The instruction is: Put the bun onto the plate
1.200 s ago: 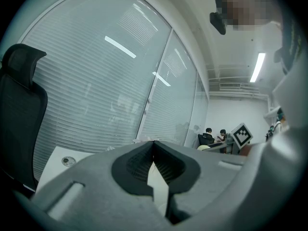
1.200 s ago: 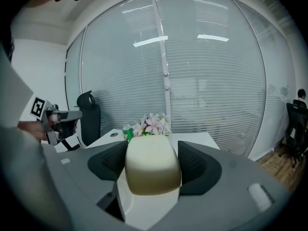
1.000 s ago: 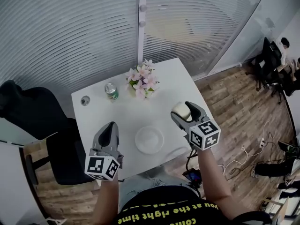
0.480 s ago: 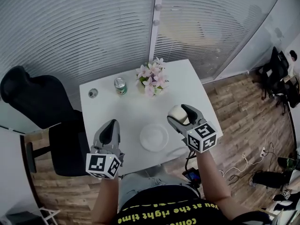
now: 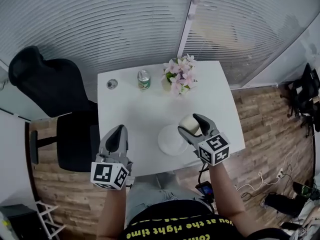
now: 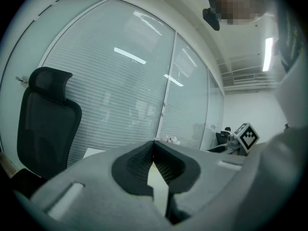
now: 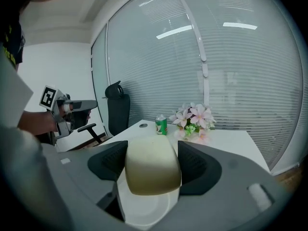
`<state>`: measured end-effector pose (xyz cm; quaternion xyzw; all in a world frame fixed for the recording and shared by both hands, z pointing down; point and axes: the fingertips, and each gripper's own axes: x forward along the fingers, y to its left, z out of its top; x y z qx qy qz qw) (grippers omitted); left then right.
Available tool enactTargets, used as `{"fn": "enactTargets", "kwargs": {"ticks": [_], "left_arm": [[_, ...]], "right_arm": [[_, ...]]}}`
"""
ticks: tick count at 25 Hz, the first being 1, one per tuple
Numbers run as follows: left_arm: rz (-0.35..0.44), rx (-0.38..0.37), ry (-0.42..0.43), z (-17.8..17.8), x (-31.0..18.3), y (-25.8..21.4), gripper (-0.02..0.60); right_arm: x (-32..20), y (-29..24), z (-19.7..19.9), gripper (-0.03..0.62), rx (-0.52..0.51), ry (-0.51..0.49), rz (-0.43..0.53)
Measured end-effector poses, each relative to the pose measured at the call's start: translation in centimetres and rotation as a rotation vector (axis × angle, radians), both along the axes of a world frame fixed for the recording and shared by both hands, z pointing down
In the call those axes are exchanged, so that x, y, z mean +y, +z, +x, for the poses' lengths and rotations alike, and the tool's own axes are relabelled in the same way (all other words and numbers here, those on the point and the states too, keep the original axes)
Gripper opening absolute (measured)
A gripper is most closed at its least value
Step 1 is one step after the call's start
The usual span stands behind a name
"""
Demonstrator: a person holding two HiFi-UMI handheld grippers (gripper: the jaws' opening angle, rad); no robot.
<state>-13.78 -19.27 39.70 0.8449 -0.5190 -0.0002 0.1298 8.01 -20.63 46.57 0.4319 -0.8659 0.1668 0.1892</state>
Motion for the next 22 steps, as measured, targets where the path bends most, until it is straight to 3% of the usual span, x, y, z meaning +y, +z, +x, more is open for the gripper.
{"fn": "enactTargets", "kwargs": {"ticks": [22], "left_arm": [[-0.059, -0.035, -0.13, -3.5, 3.0, 4.3, 0.0]], "right_arm": [[2.9, 10.7, -3.4, 0.332, 0.042, -0.071, -0.143]]}}
